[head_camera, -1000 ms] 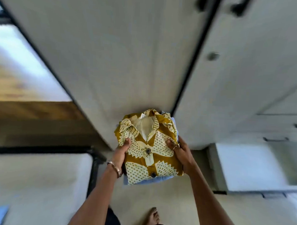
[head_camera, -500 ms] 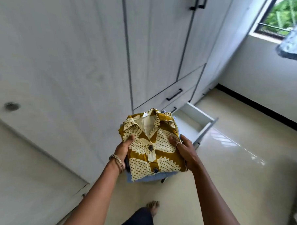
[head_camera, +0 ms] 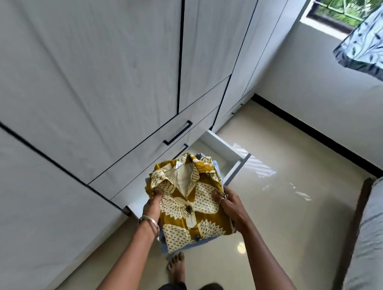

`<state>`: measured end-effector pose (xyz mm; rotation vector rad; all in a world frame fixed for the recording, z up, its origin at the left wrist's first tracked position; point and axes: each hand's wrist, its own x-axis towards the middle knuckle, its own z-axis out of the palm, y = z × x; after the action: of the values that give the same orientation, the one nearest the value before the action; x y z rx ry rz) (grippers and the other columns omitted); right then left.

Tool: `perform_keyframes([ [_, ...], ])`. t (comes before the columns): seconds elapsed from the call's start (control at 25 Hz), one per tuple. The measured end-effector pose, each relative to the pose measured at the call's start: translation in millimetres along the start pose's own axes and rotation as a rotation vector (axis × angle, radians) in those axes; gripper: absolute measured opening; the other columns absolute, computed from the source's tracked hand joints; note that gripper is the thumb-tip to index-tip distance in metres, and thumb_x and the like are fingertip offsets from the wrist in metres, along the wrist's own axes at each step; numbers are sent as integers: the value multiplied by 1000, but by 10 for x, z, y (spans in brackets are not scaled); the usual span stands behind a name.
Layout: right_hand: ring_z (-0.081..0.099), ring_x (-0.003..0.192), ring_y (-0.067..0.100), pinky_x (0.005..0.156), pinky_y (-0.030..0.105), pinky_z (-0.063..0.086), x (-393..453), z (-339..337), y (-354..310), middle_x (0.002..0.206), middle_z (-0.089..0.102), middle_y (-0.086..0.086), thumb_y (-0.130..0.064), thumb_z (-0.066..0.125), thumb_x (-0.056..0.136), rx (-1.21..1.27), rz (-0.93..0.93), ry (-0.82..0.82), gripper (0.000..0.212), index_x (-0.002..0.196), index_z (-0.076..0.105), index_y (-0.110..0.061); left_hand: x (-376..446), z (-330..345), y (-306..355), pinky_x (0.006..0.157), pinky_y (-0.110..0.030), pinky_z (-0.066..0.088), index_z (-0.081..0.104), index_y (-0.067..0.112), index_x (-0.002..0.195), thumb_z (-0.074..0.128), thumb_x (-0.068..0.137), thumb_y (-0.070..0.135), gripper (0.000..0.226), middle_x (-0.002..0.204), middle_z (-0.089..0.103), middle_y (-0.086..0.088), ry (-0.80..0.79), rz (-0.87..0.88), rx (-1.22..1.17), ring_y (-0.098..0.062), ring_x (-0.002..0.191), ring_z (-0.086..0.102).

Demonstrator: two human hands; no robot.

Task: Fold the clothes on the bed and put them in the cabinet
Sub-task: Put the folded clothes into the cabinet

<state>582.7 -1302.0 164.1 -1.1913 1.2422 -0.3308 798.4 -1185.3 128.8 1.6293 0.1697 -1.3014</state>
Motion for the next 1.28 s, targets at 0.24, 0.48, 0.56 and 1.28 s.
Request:
perform_keyframes([
  [0.24,67,107,21,91,49,56,978,-138,-35,120,68,-4,-62,69,78,-114,129,-111,50,122,61,-40,658,308,-38,93,-55,51,61,21,120,61,48,90,100,117,67,-12,86,-152,-140,-35,103,65],
  [0.48,69,103,24,92,50,55,2838,21,781,117,69,-1,-51,63,90,-309,314,-324,43,128,59,-30,1906,594,-592,85,-46,52,63,9,119,59,91,35,39,110,70,-18,204,-336,-403,-36,101,65],
  [0.56,67,105,24,94,50,55,3471,172,1108,118,68,-1,-43,57,96,-366,300,-392,35,127,58,-28,2495,624,-849,85,-45,52,62,11,120,56,93,37,38,113,69,-17,287,-331,-437,-33,102,65],
  [1.28,43,126,40,98,55,34,5161,1332,3178,134,46,15,-44,31,101,-1127,113,-195,41,135,37,-23,4810,277,-2355,93,-49,49,29,22,140,44,91,63,66,118,60,-14,570,-231,274,-36,102,58],
])
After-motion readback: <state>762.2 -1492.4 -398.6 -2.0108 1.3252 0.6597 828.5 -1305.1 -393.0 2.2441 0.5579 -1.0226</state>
